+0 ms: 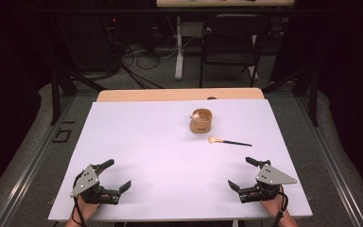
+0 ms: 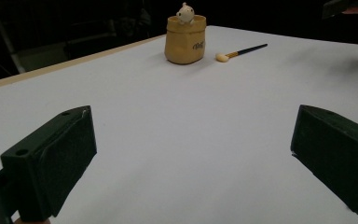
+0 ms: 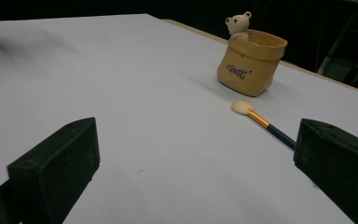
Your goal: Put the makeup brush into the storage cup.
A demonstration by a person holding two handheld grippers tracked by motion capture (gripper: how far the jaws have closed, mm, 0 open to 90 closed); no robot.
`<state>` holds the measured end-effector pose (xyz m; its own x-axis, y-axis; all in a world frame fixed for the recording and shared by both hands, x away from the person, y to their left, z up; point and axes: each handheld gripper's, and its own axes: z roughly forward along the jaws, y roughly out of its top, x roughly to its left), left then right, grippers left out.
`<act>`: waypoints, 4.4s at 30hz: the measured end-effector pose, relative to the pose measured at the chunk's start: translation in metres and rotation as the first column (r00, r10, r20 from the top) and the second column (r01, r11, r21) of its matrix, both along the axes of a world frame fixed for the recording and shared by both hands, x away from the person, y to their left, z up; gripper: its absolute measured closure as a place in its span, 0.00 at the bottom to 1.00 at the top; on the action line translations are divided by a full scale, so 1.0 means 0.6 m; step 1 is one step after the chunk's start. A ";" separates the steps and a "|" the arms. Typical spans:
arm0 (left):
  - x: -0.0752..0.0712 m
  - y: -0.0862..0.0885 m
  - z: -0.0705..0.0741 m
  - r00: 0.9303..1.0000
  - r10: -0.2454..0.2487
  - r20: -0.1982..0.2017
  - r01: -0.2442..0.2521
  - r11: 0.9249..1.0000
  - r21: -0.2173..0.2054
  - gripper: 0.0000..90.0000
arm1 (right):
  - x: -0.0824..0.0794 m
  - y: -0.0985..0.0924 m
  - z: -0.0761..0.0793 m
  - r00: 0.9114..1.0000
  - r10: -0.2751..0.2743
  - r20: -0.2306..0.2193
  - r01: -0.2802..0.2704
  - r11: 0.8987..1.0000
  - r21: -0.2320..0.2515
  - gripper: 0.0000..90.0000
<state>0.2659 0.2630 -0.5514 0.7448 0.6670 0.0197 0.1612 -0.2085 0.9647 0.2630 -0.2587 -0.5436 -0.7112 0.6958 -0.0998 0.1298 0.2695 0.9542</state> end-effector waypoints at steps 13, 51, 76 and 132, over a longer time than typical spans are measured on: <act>-0.001 0.002 0.000 1.000 -0.003 0.002 0.004 1.000 -0.006 0.00 | 0.005 0.004 -0.005 0.999 0.016 -0.034 -0.017 0.999 -0.040 0.00; 0.004 -0.002 -0.002 1.000 -0.009 -0.010 0.009 1.000 0.005 0.00 | 0.054 0.003 0.016 0.995 0.004 -0.102 -0.015 0.994 -0.105 0.00; 0.006 -0.002 -0.003 1.000 -0.026 -0.013 0.026 1.000 0.000 0.00 | 0.103 -0.008 0.027 0.996 -0.024 -0.089 0.018 0.997 -0.078 0.01; 0.007 -0.005 -0.003 0.999 -0.026 -0.018 0.026 1.000 0.017 0.00 | 0.211 -0.030 0.073 0.963 0.015 -0.269 -0.082 0.968 -0.238 0.01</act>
